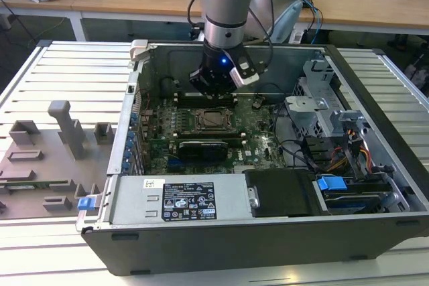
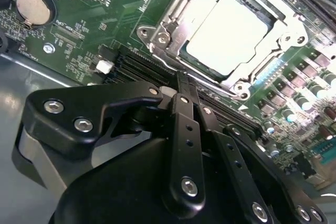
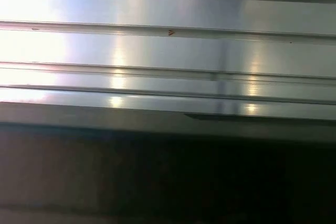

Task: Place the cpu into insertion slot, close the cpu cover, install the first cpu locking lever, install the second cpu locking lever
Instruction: 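Install the first cpu locking lever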

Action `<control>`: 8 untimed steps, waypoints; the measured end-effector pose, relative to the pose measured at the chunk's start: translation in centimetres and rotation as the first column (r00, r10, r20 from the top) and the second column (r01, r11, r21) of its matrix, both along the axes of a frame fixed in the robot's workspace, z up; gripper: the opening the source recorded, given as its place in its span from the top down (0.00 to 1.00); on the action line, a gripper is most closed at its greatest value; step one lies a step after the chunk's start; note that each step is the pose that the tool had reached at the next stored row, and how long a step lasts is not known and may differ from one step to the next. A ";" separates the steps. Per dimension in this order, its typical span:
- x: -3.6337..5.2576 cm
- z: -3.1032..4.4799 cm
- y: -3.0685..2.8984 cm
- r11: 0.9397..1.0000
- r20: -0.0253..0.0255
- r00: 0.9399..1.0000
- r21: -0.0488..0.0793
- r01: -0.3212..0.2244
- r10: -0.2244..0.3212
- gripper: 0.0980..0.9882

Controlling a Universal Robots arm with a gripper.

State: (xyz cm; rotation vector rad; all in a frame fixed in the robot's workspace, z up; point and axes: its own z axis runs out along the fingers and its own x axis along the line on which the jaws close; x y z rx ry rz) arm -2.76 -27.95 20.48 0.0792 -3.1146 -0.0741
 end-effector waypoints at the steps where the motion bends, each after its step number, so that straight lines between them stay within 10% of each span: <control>1: 0.23 -0.12 0.00 1.000 -0.001 1.000 0.000 0.000 0.000 0.99; 8: 0.42 -0.59 -0.05 1.000 -0.005 1.000 0.012 0.000 0.000 0.99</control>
